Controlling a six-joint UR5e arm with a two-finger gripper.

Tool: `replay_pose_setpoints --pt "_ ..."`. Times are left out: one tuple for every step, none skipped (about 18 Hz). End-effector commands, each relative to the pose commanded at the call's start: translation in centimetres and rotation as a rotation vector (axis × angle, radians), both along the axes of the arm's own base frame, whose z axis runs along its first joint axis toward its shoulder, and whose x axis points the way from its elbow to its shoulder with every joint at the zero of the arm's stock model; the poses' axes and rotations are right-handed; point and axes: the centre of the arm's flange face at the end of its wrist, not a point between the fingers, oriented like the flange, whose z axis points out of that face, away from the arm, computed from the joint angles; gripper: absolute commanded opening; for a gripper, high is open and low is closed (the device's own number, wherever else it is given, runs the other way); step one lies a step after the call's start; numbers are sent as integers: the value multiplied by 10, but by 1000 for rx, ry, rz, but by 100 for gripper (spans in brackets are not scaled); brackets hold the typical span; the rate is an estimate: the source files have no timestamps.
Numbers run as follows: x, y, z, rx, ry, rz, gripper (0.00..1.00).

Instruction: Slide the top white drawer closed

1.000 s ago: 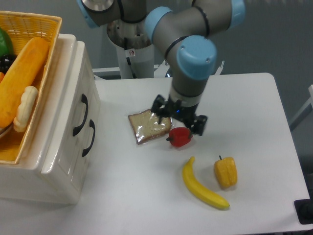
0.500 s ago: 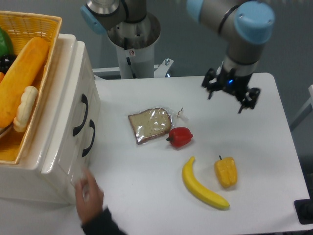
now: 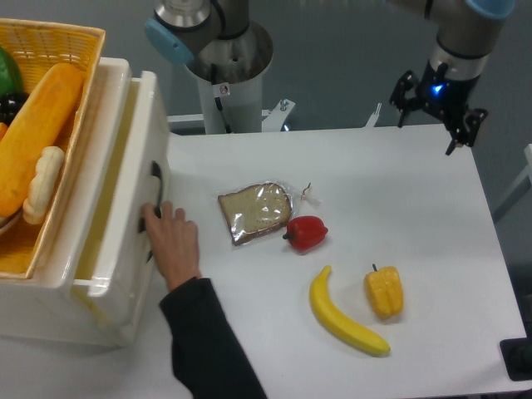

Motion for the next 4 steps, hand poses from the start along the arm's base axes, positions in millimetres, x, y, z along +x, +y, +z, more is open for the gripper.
replay_pose_setpoints --pt "1 -1 -2 -1 -3 2 100" --pt "2 -1 -5 -3 -9 0 100" --pt "5 -1 -11 -7 -19 0 100" --pt "6 -2 -11 -7 -19 2 100"
